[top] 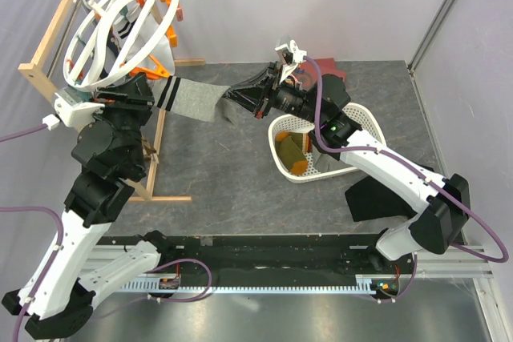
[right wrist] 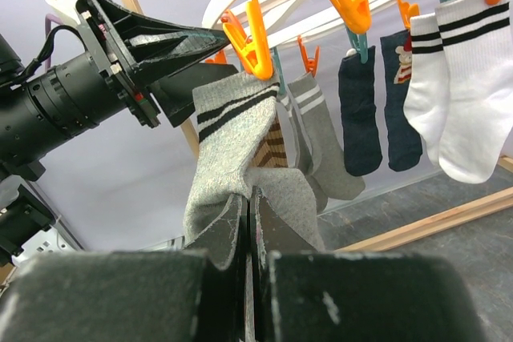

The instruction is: Remove the socks clipped to the hanger

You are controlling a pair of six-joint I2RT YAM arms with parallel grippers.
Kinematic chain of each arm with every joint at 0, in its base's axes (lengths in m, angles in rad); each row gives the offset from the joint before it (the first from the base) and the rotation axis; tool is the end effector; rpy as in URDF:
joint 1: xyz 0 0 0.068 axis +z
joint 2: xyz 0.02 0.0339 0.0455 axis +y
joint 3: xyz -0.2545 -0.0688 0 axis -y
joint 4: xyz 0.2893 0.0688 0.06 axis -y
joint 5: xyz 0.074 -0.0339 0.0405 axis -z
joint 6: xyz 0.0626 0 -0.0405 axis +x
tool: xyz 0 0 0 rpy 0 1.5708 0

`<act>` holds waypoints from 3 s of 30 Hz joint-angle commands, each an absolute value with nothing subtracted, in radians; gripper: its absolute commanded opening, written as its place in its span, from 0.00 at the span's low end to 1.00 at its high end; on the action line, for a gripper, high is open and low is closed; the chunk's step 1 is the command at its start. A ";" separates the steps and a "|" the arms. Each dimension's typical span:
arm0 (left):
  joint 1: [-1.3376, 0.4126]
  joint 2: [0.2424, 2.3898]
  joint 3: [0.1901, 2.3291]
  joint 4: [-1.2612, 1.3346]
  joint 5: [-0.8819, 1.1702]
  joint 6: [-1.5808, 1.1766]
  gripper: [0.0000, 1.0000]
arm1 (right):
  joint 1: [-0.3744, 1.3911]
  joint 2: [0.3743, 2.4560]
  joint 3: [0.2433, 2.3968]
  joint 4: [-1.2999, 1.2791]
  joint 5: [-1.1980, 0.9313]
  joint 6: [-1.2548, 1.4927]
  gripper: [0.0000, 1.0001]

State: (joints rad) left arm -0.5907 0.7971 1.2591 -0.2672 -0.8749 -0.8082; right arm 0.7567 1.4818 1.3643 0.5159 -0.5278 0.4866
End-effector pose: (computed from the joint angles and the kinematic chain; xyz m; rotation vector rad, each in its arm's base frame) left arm 0.1815 -0.0639 0.5003 -0.8609 1.1906 -0.5432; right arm 0.2763 0.3042 0.4424 -0.6743 1.1736 1.3748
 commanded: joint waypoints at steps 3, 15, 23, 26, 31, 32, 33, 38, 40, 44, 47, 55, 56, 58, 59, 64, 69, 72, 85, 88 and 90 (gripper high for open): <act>-0.591 0.838 1.259 -0.158 -0.930 -0.752 0.51 | 0.759 1.450 1.347 0.575 -0.552 0.502 0.00; -0.591 0.868 1.256 -0.104 -0.972 -0.721 0.49 | 0.761 1.430 1.336 0.581 -0.552 0.508 0.00; -0.591 0.865 1.227 -0.008 -1.005 -0.623 0.42 | 0.764 1.427 1.341 0.586 -0.558 0.514 0.00; -0.591 0.871 1.226 0.033 -0.996 -0.583 0.25 | 0.764 1.427 1.336 0.584 -0.560 0.514 0.00; -0.591 0.871 1.224 0.044 -0.985 -0.561 0.02 | 0.765 1.425 1.333 0.586 -0.560 0.518 0.00; -0.591 0.871 1.223 0.044 -0.985 -0.560 0.02 | 0.765 1.425 1.333 0.587 -0.558 0.520 0.00; -0.591 0.871 1.223 0.044 -0.983 -0.558 0.02 | 0.765 1.425 1.333 0.586 -0.558 0.523 0.00; -0.591 0.870 1.232 0.040 -0.956 -0.540 0.02 | 0.765 1.375 1.286 0.492 -0.468 0.473 0.00; -0.591 0.864 1.236 0.023 -0.930 -0.546 0.07 | 0.765 1.326 1.255 0.399 -0.392 0.422 0.02; -0.592 0.850 1.243 -0.035 -0.878 -0.566 0.17 | 0.753 1.258 1.213 0.080 -0.099 0.312 0.05; -0.591 0.842 1.244 -0.095 -0.850 -0.597 0.25 | 0.742 1.210 1.164 -0.055 0.082 0.269 0.08; -0.591 0.789 1.216 -0.138 -0.749 -0.548 0.37 | 0.667 1.186 1.045 -0.216 0.467 0.235 0.11; -0.592 0.778 1.213 -0.143 -0.738 -0.540 0.38 | 0.638 1.195 1.037 -0.224 0.489 0.239 0.12; -0.591 0.767 1.209 -0.152 -0.715 -0.520 0.43 | 0.609 1.222 1.017 -0.241 0.559 0.258 0.18; -0.591 0.759 1.209 -0.156 -0.704 -0.505 0.45 | 0.589 1.235 1.017 -0.248 0.578 0.268 0.21; -0.591 0.744 1.210 -0.179 -0.646 -0.457 0.54 | 0.581 1.298 1.104 -0.319 0.546 0.304 0.48; -0.591 0.738 1.207 -0.210 -0.582 -0.439 0.61 | 0.607 1.264 1.109 -0.131 0.230 0.298 0.59; -0.591 0.730 1.212 -0.236 -0.502 -0.411 0.67 | 0.632 1.258 1.051 0.136 -0.036 0.291 0.60; -0.591 0.666 1.301 -0.347 -0.258 -0.368 0.79 | 1.018 1.644 1.313 0.658 -0.108 0.238 0.69; -0.591 0.635 1.321 -0.365 -0.227 -0.362 0.81 | 1.101 1.750 1.419 0.670 -0.057 0.200 0.71; -0.591 0.605 1.322 -0.370 -0.218 -0.357 0.81 | 1.132 1.830 1.498 0.670 -0.006 0.178 0.73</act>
State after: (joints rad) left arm -0.5907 0.6529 1.2778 -0.3462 -0.2836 -0.4107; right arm 1.0634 1.7370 1.3525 0.5690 -0.0792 0.2367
